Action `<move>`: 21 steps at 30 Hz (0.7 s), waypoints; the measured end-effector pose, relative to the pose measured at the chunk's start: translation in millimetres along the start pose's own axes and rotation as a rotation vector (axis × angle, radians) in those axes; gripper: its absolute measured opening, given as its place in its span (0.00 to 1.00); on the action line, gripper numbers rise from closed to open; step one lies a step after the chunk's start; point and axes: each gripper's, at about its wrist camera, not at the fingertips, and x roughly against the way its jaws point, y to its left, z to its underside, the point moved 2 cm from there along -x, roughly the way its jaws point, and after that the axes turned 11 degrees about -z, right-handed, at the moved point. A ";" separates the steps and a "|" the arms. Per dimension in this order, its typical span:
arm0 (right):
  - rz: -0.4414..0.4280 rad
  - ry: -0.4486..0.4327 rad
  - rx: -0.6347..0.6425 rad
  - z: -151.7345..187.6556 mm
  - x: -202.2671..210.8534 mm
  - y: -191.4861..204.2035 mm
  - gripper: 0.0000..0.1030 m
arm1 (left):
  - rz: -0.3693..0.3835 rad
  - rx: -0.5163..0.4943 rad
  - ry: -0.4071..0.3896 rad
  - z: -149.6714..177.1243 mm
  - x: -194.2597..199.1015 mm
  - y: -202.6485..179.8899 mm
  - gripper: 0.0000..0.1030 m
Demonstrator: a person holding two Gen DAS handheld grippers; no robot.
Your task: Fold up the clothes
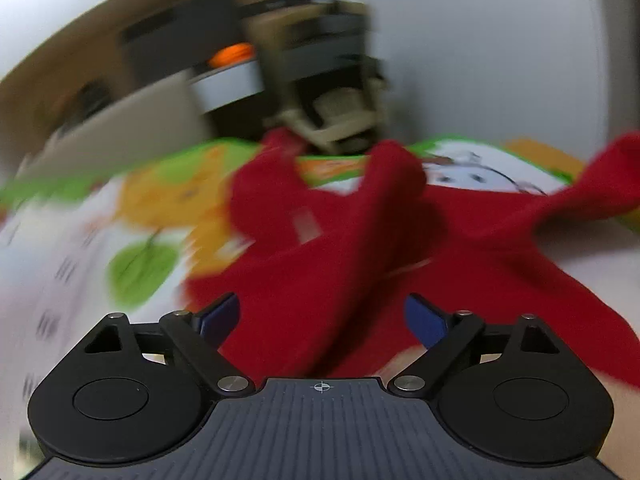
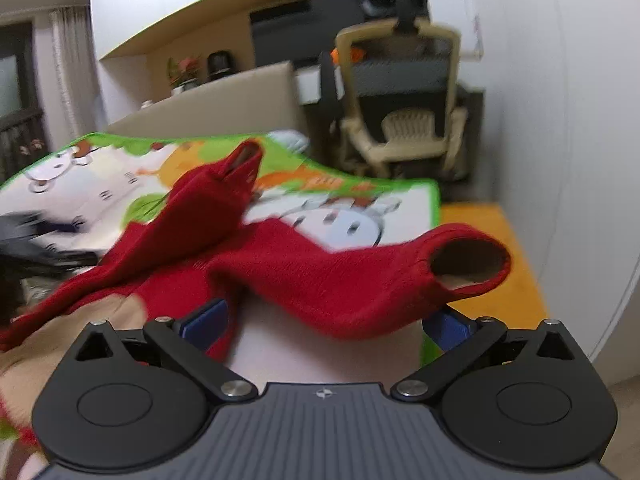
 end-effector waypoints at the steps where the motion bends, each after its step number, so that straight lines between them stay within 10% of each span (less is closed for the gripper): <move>1: -0.044 0.019 -0.033 5.0 0.5 -1.6 1.00 | -0.010 -0.030 0.018 -7.5 -19.1 -16.5 0.90; 5: -0.175 0.068 -0.128 21.4 -6.5 1.4 1.00 | -0.037 -0.019 0.125 -21.8 -82.7 -45.0 0.33; 8: -0.231 0.101 -0.204 30.5 -20.3 1.8 1.00 | -0.104 -0.030 0.085 -20.8 -79.9 -39.3 0.17; 15: -0.182 0.131 -0.355 35.2 -50.3 10.7 1.00 | -0.366 0.018 0.031 -17.1 -42.8 41.0 0.16; 21: -0.095 0.220 -0.052 45.5 -56.6 46.8 1.00 | -0.659 0.290 0.181 57.3 -5.6 189.5 0.29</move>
